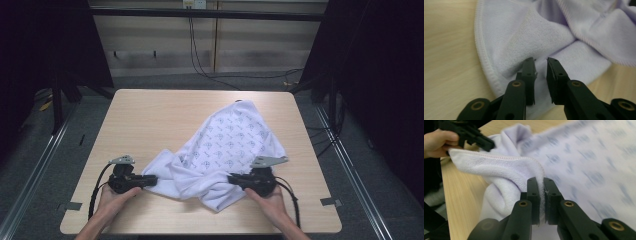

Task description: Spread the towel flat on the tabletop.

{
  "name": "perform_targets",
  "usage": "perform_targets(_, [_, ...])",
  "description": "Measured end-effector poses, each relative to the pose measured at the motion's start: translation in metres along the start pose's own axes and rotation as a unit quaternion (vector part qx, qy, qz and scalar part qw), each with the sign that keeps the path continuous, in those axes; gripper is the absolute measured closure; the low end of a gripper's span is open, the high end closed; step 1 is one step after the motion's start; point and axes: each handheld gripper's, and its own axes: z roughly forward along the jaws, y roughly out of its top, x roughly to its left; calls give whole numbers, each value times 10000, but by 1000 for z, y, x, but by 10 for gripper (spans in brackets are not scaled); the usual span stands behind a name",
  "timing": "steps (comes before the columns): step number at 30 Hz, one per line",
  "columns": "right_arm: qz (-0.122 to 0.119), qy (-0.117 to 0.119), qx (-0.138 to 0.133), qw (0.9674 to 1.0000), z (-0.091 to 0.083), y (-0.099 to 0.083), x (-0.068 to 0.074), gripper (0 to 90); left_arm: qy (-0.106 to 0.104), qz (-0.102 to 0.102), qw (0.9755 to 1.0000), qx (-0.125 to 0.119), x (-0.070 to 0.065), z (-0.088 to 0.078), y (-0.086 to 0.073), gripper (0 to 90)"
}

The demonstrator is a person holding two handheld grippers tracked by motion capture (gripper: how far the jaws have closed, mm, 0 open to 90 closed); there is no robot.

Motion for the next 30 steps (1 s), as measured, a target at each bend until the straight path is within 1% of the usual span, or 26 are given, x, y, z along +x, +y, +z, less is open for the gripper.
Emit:
perform_targets(1, [0, 0, 0, 10000, 0, 0, 0, 832, 0, 0, 10000, 0, 0, 0, 0, 793])
perform_targets(2, [163, -181, 294, 9993, -9, -10, -11, 774, 7, 190, 9997, 158, -12, 6, 2, 793])
perform_targets(3, [202, -259, 285, 9991, -13, -13, -13, 768, -47, 198, 9995, 231, -18, 9, 2, 793])
perform_targets(4, [191, -342, 286, 9988, -17, -15, -16, 766, -161, 286, 9990, 301, -25, 11, 1, 793])
perform_targets(5, [240, -441, 304, 9983, -21, -16, -18, 742, -220, 393, 9982, 385, -32, 13, -1, 792])
perform_targets(6, [242, -565, 290, 9977, -24, -16, -21, 705, -316, 411, 9974, 492, -38, 14, -2, 792])
perform_targets(7, [199, -619, 276, 9975, -28, -17, -24, 678, -316, 411, 9974, 492, -38, 14, -2, 792])
perform_targets(8, [170, -636, 274, 9975, -31, -18, -24, 656, -339, 465, 9967, 574, -46, 14, -5, 792])
perform_targets(9, [197, -671, 253, 9972, -34, -18, -25, 623, -339, 606, 9954, 663, -57, 13, -9, 792])
perform_targets(10, [210, -656, 212, 9974, -37, -18, -24, 604, -361, 670, 9947, 695, -61, 11, -10, 785])
perform_targets(12, [177, -586, 49, 9981, -41, -17, -21, 570, -458, 741, 9947, 540, -63, 8, -10, 774])
perform_targets(13, [142, -511, -46, 9986, -43, -14, -18, 556, -543, 703, 9953, 397, -61, 6, -7, 773])
perform_targets(15, [95, -545, -274, 9981, -47, -8, -11, 508, -606, 599, 9963, 92, -57, 3, 0, 773])
perform_targets(17, [18, -361, -475, 9982, -50, -1, -6, 499, -527, 593, 9968, -122, -51, 4, 9, 774])
perform_targets(18, [18, -361, -475, 9982, -50, -1, -6, 499, -527, 593, 9968, -122, -51, 4, 9, 777])
perform_targets(19, [-100, -99, -508, 9986, -48, 4, 2, 493, -401, 581, 9975, -79, -45, 12, 18, 778])
perform_targets(20, [-157, 106, -457, 9988, -44, 6, 6, 493, -264, 569, 9980, -70, -42, 17, 21, 778])
perform_targets(21, [-240, 325, -380, 9985, -38, 7, 12, 493, -242, 457, 9986, -67, -37, 21, 23, 778])
perform_targets(22, [-340, 512, -284, 9977, -32, 8, 19, 493, -242, 457, 9986, -67, -37, 21, 23, 778])
perform_targets(23, [-466, 676, -194, 9964, -25, 10, 26, 489, -44, 403, 9991, 108, -29, 29, 23, 778])
perform_targets(24, [-466, 676, -194, 9964, -25, 10, 26, 489, -44, 403, 9991, 108, -29, 29, 23, 778])
perform_targets(25, [-634, 943, -75, 9935, -11, 13, 39, 465, 92, 487, 9984, 259, -25, 32, 22, 788])
perform_targets(26, [-735, 1072, 13, 9915, -4, 16, 45, 457, -55, 278, 9995, 150, -19, 33, 21, 789])
perform_targets(27, [-809, 1123, 79, 9903, 3, 18, 50, 445, -10, 273, 9995, 130, -18, 33, 21, 788])
perform_targets(28, [-862, 1211, 144, 9888, 9, 20, 54, 436, 29, 354, 9993, 123, -19, 33, 21, 789])
perform_targets(30, [-953, 1373, 223, 9857, 20, 22, 60, 426, 89, 396, 9991, 92, -21, 35, 21, 789])
